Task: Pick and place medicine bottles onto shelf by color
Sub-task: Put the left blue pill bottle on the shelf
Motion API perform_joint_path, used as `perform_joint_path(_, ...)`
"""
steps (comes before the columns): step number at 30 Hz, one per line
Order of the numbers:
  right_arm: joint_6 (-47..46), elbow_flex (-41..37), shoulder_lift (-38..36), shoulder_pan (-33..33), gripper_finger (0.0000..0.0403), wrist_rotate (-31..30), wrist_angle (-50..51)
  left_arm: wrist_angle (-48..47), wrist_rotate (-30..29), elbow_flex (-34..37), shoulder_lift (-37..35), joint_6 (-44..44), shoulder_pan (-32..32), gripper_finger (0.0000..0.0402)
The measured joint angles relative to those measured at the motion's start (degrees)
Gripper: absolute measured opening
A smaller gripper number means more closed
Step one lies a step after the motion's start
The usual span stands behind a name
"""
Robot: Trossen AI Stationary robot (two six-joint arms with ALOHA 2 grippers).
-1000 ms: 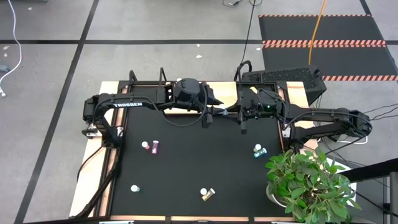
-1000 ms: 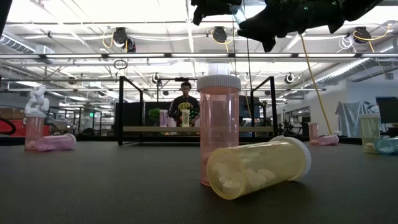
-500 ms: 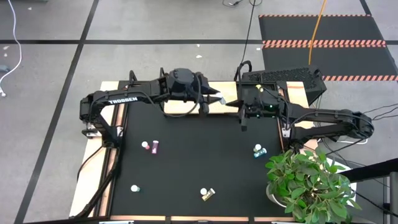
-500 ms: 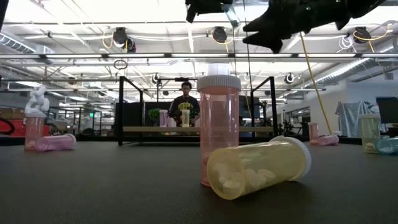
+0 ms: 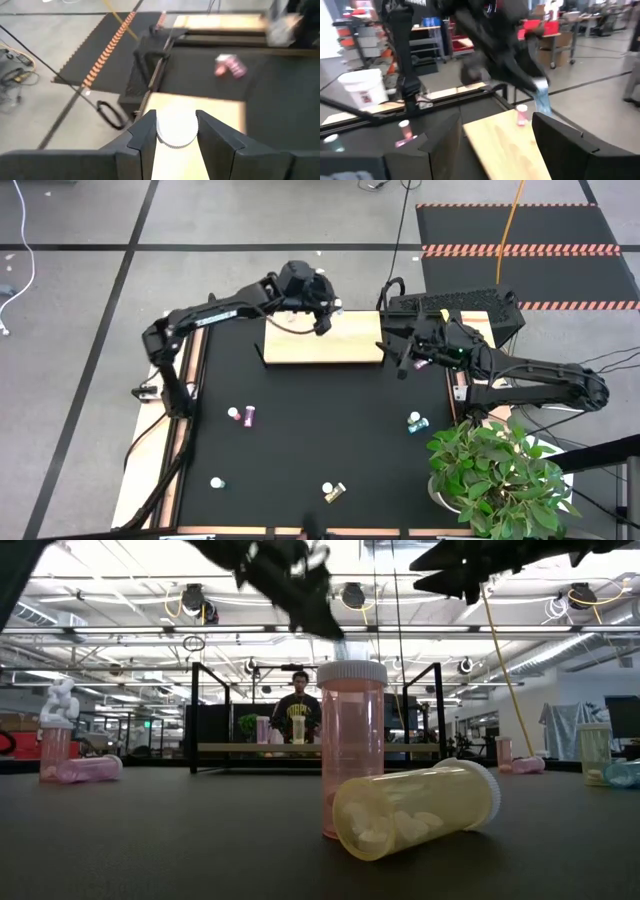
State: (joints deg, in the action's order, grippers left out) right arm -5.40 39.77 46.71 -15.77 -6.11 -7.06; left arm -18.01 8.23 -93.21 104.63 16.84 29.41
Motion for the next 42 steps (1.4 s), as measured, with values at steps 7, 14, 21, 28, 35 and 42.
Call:
perform_joint_path(7,-2.8,0.0,-0.2,0.0,0.0238,-1.6,0.6,6.6,2.8,0.1,9.0,8.6,4.8,0.0129)
perform_joint_path(14,-4.2,0.0,-0.2,-0.6,0.0238,-4.7,1.4,8.4,4.2,0.1,13.5,9.0,6.9,0.0129)
perform_joint_path(21,-5.0,0.0,-0.2,-1.9,0.0238,-4.8,1.6,4.2,5.2,0.1,13.9,11.9,8.0,0.0129)
perform_joint_path(28,-4.9,0.0,-0.2,-3.4,0.0238,-4.8,1.7,3.1,6.3,0.0,13.9,17.0,8.0,0.0129)
perform_joint_path(35,-4.9,0.0,-0.2,-3.7,0.0238,-4.6,1.7,2.7,6.4,0.0,14.5,17.6,8.0,0.0129)
perform_joint_path(42,-5.2,0.0,-0.2,-3.7,0.0238,-4.4,1.7,3.3,6.7,0.0,15.7,15.2,8.0,0.0129)
